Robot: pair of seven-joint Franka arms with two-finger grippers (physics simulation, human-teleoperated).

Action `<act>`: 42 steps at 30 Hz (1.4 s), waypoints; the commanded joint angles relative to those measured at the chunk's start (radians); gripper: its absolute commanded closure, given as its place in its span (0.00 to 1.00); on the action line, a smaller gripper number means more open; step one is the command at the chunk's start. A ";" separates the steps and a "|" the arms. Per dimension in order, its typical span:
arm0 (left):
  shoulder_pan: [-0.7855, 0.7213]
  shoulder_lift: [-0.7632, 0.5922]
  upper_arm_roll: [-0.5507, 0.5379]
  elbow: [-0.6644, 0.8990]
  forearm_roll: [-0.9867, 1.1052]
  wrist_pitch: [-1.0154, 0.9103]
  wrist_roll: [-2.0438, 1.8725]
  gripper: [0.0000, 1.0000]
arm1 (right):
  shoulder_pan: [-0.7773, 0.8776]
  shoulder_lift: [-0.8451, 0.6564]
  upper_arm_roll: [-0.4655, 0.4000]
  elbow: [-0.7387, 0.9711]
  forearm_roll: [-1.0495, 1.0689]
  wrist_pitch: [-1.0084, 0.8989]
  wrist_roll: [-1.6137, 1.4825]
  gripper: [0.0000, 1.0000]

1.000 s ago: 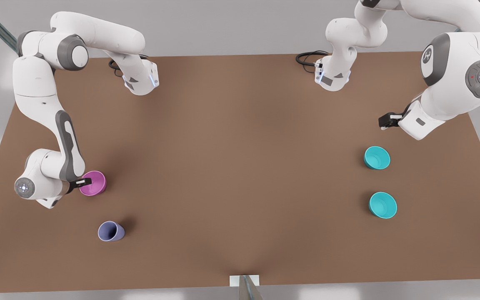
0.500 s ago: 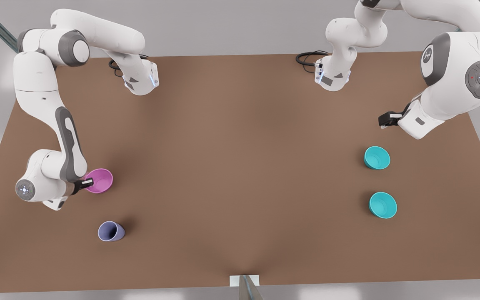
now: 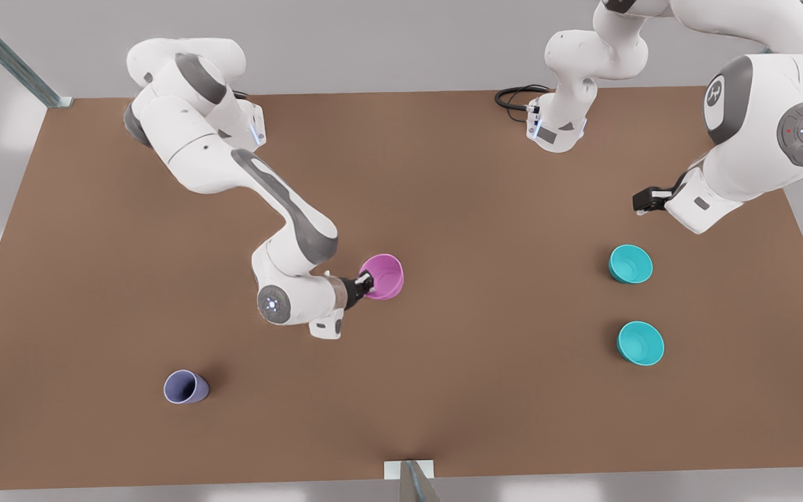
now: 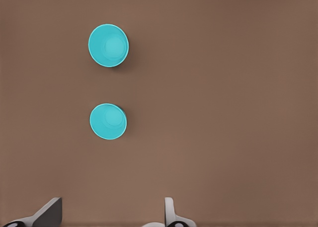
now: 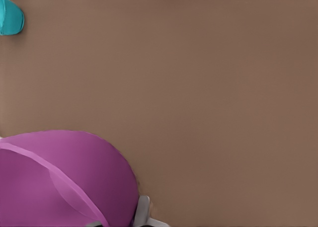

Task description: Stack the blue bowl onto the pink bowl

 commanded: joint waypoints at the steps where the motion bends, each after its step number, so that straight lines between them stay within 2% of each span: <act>1: 0.000 0.000 0.000 0.000 0.000 0.002 0.002 0.00 | 0.073 0.064 -0.020 0.086 0.010 0.144 0.880 0.79; 4: -0.001 0.004 -0.001 0.000 0.010 0.011 0.001 0.00 | 0.262 0.148 -0.153 0.179 0.010 0.274 0.954 0.79; 6: -0.001 0.006 -0.001 0.000 0.013 0.021 -0.001 0.00 | 0.290 0.170 -0.179 0.179 0.010 0.320 0.960 0.79; 15: -0.001 -0.003 0.000 -0.015 0.013 0.030 -0.010 0.00 | 0.319 0.233 -0.203 0.162 0.009 0.355 0.957 0.79; 16: -0.001 -0.003 0.000 -0.015 0.013 0.030 -0.010 0.00 | 0.320 0.234 -0.203 0.162 0.009 0.355 0.955 0.61; 17: -0.001 -0.003 0.000 -0.015 0.013 0.030 -0.008 0.00 | 0.326 0.234 -0.206 0.156 0.000 0.357 0.955 0.00; 20: -0.001 -0.003 0.000 -0.015 0.013 0.030 -0.008 0.00 | 0.333 0.226 -0.207 0.155 -0.027 0.355 0.955 0.00; 22: 0.000 -0.003 0.000 -0.015 0.013 0.030 -0.008 0.00 | 0.293 0.148 -0.206 0.149 -0.017 0.328 0.955 0.00; 23: 0.000 -0.007 0.003 -0.013 0.015 0.024 0.002 0.00 | 0.247 0.095 -0.201 0.133 -0.014 0.253 0.952 0.00; 25: 0.031 0.003 0.058 -0.078 0.009 0.099 0.025 0.00 | 0.121 -0.005 -0.187 0.139 -0.016 -0.012 0.905 0.00; 27: 0.038 0.006 0.130 -0.257 0.000 0.366 0.085 0.00 | -0.035 -0.050 -0.189 0.149 -0.019 -0.315 0.742 0.00; 28: 0.069 0.024 0.166 -0.328 -0.026 0.514 0.234 0.00 | -0.146 -0.094 -0.192 0.150 -0.027 -0.479 0.672 0.00; 29: 0.136 0.064 0.169 -0.331 -0.085 0.550 0.387 0.00 | -0.223 -0.126 -0.195 0.152 -0.103 -0.608 0.503 0.00; 30: 0.184 0.078 0.183 -0.430 -0.103 0.674 0.525 0.00 | -0.281 -0.186 -0.199 0.191 -0.267 -0.685 0.261 0.00; 31: 0.190 0.084 0.233 -0.506 -0.184 0.774 0.665 0.00 | -0.321 -0.266 -0.204 0.182 -0.356 -0.682 0.044 0.00; 32: 0.192 0.107 0.284 -0.558 -0.261 0.831 0.766 0.00 | -0.315 -0.370 -0.276 0.149 -0.372 -0.677 -0.071 0.00; 33: 0.192 0.112 0.288 -0.617 -0.278 0.911 0.783 0.00 | -0.278 -0.476 -0.336 0.081 -0.372 -0.671 -0.111 0.00; 34: 0.196 0.112 0.291 -0.664 -0.280 0.987 0.811 0.00 | -0.201 -0.598 -0.436 0.012 -0.359 -0.668 -0.106 0.00; 37: 0.232 0.153 0.291 -0.708 -0.369 1.012 0.843 0.00 | -0.206 -0.703 -0.436 -0.138 -0.355 -0.616 -0.096 0.00; 42: 0.224 0.168 0.287 -0.794 -0.369 1.006 0.845 0.00 | -0.210 -0.688 -0.436 -0.140 -0.346 -0.617 -0.097 0.00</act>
